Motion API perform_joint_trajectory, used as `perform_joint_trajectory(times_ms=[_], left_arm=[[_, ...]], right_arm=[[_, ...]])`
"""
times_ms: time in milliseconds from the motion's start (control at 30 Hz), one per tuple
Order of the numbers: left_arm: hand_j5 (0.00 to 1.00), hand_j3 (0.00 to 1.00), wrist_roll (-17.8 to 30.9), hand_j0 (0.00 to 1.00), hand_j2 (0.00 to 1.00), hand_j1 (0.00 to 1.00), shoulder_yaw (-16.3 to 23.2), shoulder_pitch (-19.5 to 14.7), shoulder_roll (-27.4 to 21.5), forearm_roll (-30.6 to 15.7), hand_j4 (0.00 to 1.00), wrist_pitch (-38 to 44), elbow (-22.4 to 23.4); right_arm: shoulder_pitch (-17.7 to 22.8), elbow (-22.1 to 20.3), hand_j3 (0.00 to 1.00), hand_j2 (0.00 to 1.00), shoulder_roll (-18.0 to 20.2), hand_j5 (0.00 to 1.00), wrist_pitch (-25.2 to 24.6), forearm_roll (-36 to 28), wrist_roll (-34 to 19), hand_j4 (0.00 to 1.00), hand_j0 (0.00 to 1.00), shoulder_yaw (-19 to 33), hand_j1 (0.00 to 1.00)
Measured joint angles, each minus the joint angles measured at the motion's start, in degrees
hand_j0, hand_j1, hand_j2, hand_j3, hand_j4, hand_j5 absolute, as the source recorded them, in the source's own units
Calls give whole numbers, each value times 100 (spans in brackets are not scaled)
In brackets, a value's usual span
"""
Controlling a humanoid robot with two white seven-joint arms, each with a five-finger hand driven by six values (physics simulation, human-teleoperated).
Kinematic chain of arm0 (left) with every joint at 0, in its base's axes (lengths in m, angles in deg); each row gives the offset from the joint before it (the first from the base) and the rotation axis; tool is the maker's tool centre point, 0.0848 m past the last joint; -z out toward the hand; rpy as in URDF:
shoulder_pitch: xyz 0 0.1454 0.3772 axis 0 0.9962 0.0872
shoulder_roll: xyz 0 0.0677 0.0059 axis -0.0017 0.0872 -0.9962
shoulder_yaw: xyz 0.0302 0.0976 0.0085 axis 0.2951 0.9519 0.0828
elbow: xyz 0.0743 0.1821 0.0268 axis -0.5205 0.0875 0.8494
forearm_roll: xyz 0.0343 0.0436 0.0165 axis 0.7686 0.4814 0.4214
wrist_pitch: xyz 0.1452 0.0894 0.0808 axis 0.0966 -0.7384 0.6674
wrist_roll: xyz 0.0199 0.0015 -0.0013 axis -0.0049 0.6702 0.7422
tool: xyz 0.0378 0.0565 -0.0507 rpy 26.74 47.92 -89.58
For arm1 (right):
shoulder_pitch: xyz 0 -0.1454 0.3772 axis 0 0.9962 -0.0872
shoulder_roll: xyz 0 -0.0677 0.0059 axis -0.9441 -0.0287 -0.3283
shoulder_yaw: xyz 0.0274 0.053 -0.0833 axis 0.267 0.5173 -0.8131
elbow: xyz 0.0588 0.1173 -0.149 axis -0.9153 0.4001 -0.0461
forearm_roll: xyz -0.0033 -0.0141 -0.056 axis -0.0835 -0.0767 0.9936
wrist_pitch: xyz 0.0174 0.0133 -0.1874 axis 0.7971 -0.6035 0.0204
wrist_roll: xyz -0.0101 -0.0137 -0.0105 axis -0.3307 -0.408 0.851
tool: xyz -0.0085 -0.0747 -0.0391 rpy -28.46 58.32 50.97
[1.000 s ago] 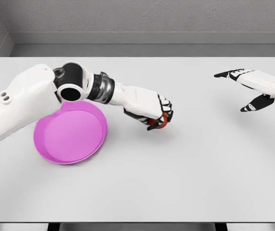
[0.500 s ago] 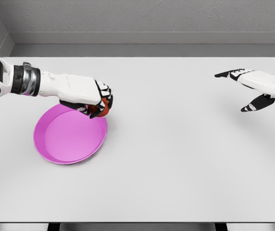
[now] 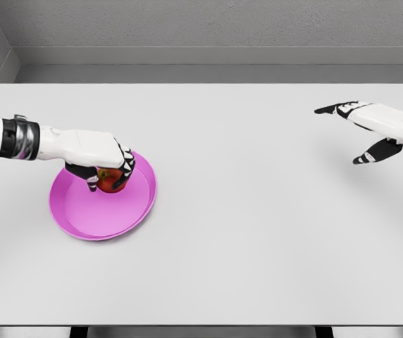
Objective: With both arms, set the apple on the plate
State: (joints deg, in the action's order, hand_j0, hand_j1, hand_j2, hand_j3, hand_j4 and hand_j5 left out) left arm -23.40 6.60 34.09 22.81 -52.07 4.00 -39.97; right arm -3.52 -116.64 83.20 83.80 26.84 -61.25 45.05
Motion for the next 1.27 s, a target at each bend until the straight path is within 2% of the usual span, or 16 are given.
perform_joint_trajectory(times_ms=[233,333,400,467,633,867,1000,1267], left_arm=[[100,100,9,100,100,100,-13,44,-1,19,100,3,22],[100,100,7,100,100,100,-212,70,-4,-185,100,2,149],[100,100,6,100,100,100,-480,325,71,-353,100,-1,413],[100,100,5,100,100,100,-928,642,157,-443,100,-4,646],[100,100,1,100,100,100,-1870,1098,333,-512,100,-2,1105],[100,100,14,100,100,100,-2553,1301,412,-288,100,1,1395],[100,100,13,100,100,100,-2766,1327,428,-261,100,2,1632],[100,100,24,100,100,100,-2838,1318,443,-245,100,1,1724]], right_arm=[[0,0,100,100,1,100,-1,0,0,100,100,-3,100],[0,0,100,100,0,100,-1,1,0,100,100,-3,100],[0,0,100,100,0,100,0,1,0,100,100,-1,100],[0,0,100,100,0,100,-1,0,0,100,100,-2,100],[0,0,100,100,0,100,0,0,0,100,100,-4,100],[0,0,100,100,0,100,-1,1,0,100,100,-4,100],[0,0,100,100,0,100,-1,0,0,100,100,-5,100],[0,0,100,100,0,100,-1,0,0,100,100,-6,100]])
